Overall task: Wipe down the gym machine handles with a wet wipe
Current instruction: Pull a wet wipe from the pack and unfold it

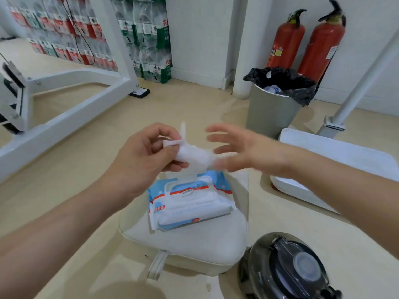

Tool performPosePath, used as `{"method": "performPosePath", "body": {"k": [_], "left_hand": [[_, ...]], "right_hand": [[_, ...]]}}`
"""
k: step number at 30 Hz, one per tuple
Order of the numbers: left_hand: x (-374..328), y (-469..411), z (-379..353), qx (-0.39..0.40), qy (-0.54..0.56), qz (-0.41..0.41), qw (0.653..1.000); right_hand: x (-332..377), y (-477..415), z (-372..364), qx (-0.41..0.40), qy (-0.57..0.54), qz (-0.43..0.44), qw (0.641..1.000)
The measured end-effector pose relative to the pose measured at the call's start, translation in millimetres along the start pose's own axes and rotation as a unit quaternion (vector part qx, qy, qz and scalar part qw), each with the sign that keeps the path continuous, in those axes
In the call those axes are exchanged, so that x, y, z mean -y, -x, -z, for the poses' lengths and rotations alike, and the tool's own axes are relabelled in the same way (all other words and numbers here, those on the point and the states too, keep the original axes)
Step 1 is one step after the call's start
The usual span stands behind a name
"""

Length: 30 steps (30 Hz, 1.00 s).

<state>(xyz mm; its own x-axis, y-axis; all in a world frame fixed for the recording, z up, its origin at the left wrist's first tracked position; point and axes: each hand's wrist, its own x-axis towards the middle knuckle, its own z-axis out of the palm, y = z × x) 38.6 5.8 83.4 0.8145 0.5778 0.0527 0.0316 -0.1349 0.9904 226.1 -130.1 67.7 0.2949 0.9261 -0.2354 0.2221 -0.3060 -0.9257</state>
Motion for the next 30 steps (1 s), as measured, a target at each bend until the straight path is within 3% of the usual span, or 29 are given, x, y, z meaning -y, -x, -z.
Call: {"method": "performPosePath", "body": {"k": [2,4,6,11,13,18,22,25,28,30], "left_hand": [[-3.1,-0.5,-1.5,0.027,0.013,0.001,1.000],[-9.0,-2.1,0.8,0.027,0.039,-0.003,0.999],[-13.3,-3.2,4.9,-0.014,0.058,-0.015,0.998],[-24.9,-11.0,21.1,-0.195,0.115,-0.072,0.971],[-29.7,-14.5,25.2,-0.221,0.126,-0.071,0.965],[-19.3,-0.3,-4.6,-0.030,0.043,0.013,0.999],[-14.4,3.1,-18.2,0.073,0.056,0.042,0.995],[-6.5,6.4,-20.7,0.085,0.015,0.037,0.996],[-2.3,6.2,-21.9,0.079,-0.014,0.031,0.996],[5.1,2.1,-19.2,0.060,-0.040,0.019,0.997]], "right_hand": [[1.6,-8.4,-25.4,0.023,0.147,0.047,0.988],[-1.3,-14.1,-33.8,-0.062,0.222,0.072,0.970],[-4.2,-15.3,-27.3,-0.105,0.243,0.080,0.961],[-12.0,-8.8,11.2,-0.078,0.250,0.019,0.965],[-12.0,0.4,21.6,-0.053,0.234,-0.024,0.971],[25.9,9.3,24.7,-0.016,0.251,0.024,0.968],[39.7,12.6,11.7,0.170,0.217,0.008,0.961],[35.0,17.0,9.5,0.252,0.172,-0.039,0.951],[28.7,17.6,11.2,0.225,0.078,-0.080,0.968],[23.7,15.3,11.3,0.146,0.117,-0.067,0.980]]}}
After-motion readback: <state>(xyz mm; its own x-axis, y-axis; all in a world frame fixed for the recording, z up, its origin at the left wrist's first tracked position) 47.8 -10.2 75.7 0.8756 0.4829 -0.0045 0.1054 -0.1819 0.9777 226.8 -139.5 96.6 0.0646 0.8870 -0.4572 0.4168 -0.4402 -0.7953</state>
